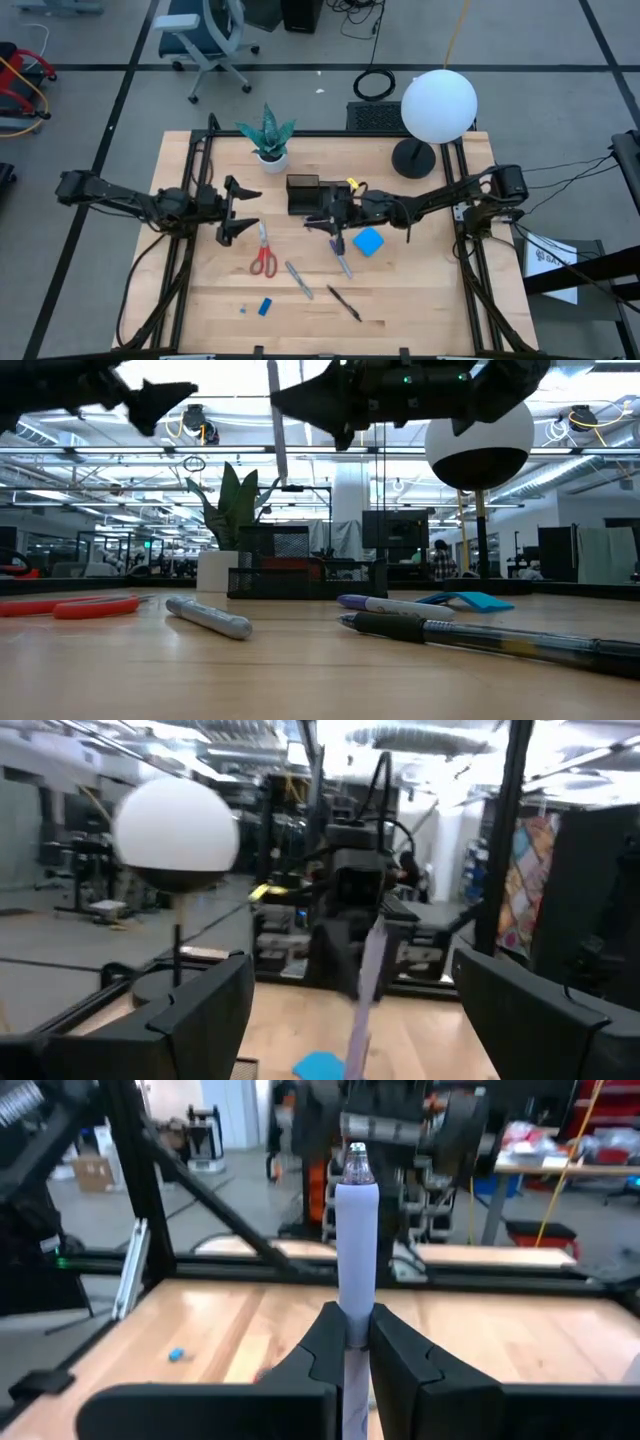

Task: Pick and place office supplies into organizer
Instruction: Put the purple pen into the black desk organizer

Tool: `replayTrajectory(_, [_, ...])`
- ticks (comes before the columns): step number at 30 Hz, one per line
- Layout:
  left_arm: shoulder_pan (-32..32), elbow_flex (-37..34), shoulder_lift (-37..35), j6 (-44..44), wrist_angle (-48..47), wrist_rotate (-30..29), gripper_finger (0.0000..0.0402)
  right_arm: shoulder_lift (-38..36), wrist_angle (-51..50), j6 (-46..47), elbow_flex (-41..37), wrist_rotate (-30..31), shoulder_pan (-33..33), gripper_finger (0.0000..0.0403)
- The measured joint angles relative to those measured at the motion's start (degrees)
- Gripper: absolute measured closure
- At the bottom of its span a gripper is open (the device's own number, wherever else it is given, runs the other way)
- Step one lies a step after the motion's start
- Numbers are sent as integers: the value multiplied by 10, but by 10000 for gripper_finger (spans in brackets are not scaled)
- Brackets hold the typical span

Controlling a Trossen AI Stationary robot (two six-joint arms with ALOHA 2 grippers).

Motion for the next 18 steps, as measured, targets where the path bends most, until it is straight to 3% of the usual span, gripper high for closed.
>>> replayTrajectory(6, [-14, 52, 84, 5, -2, 49, 55, 1, 0, 4, 3, 4, 1, 385])
replayTrajectory(11, [-27, 71, 129, 33, -3, 51, 55, 1, 2, 2, 3, 4, 9, 385])
replayTrajectory(18, [-36, 80, 160, 6, 2, 35, 55, 1, 21, -12, 3, 4, 16, 385])
